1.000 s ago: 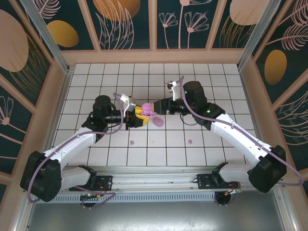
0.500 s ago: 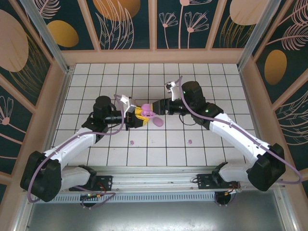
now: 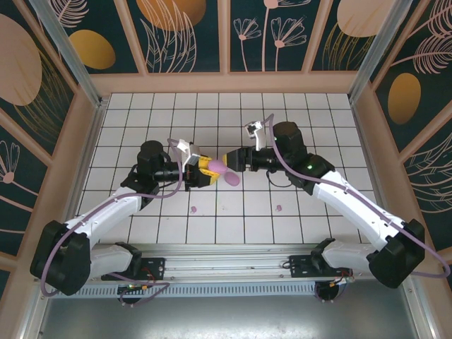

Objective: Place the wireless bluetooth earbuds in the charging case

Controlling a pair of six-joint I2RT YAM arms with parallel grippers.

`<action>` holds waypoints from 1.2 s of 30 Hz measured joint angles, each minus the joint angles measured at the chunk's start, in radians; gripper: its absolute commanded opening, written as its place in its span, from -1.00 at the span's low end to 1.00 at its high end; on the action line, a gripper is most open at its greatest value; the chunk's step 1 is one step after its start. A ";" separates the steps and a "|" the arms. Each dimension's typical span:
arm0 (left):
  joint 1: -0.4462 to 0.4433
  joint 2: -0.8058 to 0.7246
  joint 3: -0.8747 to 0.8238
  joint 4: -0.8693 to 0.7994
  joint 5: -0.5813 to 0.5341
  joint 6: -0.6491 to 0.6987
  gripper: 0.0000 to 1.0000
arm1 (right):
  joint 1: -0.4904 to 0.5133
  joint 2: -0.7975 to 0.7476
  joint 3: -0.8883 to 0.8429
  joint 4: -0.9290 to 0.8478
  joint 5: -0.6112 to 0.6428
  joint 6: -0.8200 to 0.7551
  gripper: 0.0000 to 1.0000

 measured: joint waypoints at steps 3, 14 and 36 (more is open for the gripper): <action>0.003 0.002 0.000 0.003 -0.003 0.000 -1.00 | 0.000 -0.024 -0.002 -0.034 0.033 0.017 0.38; 0.014 0.002 -0.003 0.011 -0.049 -0.005 -1.00 | -0.101 -0.196 -0.144 -0.300 0.344 0.259 0.05; 0.014 0.002 -0.027 0.010 -0.060 -0.006 -1.00 | -0.264 -0.203 -0.531 -0.323 0.383 0.342 -0.31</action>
